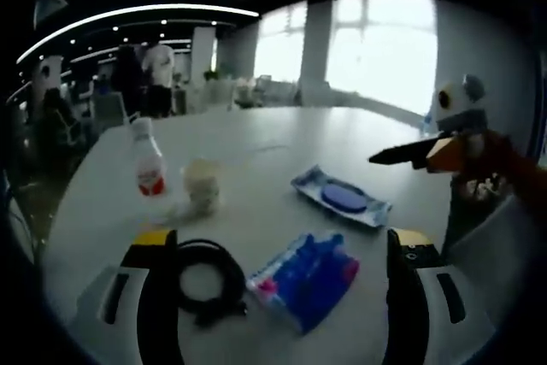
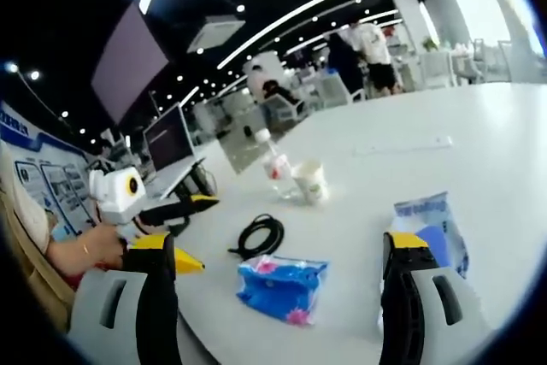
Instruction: Arrange the tabletop items into an orderly group along one side of the table until the central work area is clear of visible clutter.
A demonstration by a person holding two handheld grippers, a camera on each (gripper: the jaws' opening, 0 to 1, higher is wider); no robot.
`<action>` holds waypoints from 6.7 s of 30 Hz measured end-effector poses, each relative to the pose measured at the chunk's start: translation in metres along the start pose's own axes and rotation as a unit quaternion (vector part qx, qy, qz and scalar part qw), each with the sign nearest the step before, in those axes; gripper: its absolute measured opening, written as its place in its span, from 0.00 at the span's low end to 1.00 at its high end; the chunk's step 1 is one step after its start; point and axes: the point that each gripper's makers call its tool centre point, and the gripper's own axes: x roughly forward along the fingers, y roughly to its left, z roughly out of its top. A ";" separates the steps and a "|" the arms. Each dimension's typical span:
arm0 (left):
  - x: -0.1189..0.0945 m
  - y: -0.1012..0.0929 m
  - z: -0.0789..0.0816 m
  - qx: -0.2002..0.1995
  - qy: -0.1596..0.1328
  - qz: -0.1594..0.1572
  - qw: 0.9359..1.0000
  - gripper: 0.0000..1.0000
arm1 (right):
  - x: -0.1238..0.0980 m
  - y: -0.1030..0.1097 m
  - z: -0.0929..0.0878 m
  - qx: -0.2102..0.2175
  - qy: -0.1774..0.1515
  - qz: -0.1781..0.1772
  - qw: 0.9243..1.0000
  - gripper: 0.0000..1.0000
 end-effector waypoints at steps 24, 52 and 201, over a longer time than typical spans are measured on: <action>0.032 -0.016 0.018 0.032 0.008 -0.055 0.998 0.99 | -0.030 -0.031 -0.013 0.021 0.016 -0.065 0.998 0.99; 0.128 -0.056 0.033 0.039 0.015 -0.135 0.990 0.95 | -0.057 -0.098 -0.039 0.101 0.025 -0.194 0.976 0.99; 0.157 0.029 0.049 -0.085 -0.033 0.027 0.995 0.00 | 0.015 -0.195 0.048 -0.073 0.083 -0.334 0.936 0.01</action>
